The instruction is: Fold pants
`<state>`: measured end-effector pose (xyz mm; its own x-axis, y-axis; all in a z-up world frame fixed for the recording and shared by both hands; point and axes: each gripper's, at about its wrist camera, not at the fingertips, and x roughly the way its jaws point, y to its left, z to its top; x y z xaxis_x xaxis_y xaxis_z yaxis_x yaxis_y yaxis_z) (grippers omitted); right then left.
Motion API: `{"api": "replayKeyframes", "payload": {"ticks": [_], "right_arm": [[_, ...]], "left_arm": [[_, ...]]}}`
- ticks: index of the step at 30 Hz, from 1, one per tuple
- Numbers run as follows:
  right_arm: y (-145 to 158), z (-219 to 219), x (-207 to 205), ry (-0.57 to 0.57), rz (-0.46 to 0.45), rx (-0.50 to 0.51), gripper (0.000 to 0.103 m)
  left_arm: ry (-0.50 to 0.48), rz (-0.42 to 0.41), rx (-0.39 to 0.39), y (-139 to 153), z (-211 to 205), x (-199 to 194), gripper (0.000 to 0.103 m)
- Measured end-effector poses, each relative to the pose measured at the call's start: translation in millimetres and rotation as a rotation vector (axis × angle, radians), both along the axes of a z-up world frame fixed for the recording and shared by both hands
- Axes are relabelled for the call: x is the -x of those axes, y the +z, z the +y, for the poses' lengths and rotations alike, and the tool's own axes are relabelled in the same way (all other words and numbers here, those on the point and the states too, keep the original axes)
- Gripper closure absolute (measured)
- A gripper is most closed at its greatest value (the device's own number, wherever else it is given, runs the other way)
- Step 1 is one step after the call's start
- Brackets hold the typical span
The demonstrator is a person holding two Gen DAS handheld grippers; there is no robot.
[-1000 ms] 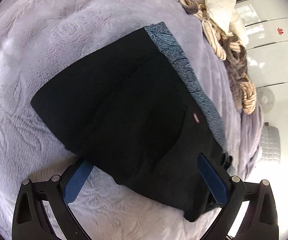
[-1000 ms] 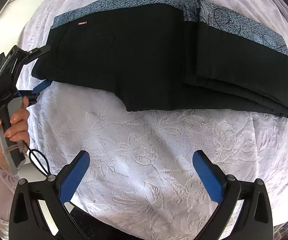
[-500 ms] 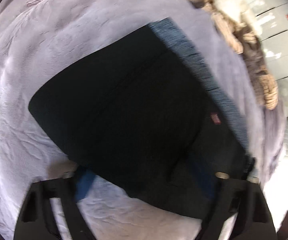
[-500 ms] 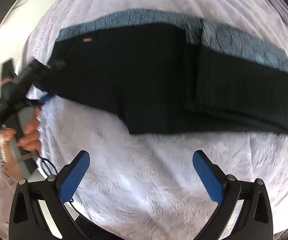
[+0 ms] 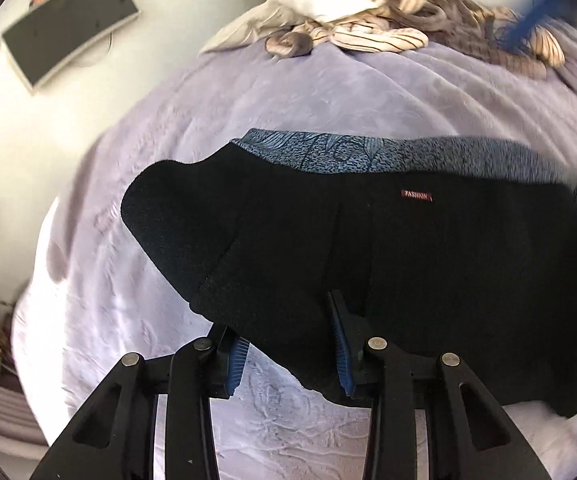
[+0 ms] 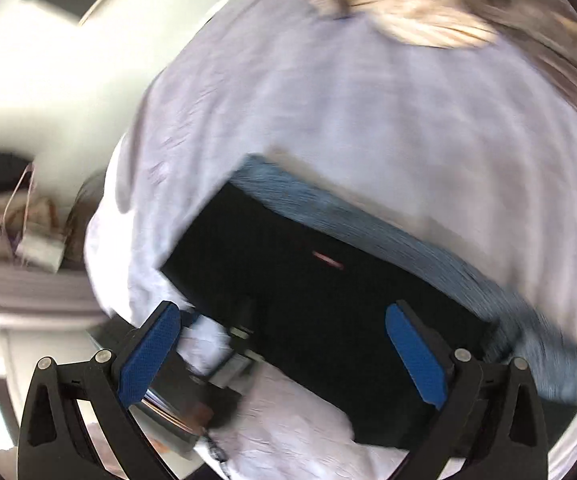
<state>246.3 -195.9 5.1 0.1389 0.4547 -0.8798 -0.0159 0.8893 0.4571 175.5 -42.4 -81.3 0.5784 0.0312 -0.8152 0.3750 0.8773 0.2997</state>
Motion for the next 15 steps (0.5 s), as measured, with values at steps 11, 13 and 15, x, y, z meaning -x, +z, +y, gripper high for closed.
{"api": "replayKeyframes", "payload": {"ticks": [11, 13, 15], "right_arm": [[-71.6, 127.4, -65.2, 0.273, 0.294, 0.018, 0.010], [-84.5, 126.5, -62.8, 0.263, 0.338, 0.035, 0.061], [-81.1, 110.2, -57.4, 0.207, 0.339, -0.013, 0.084]], "left_arm": [[-0.036, -0.064, -0.071, 3.3, -11.1, 9.3, 0.065], [-0.043, -0.046, -0.074, 3.5, -14.1, 8.9, 0.065], [-0.088, -0.085, -0.084, 13.6, -20.6, 17.3, 0.065]]}}
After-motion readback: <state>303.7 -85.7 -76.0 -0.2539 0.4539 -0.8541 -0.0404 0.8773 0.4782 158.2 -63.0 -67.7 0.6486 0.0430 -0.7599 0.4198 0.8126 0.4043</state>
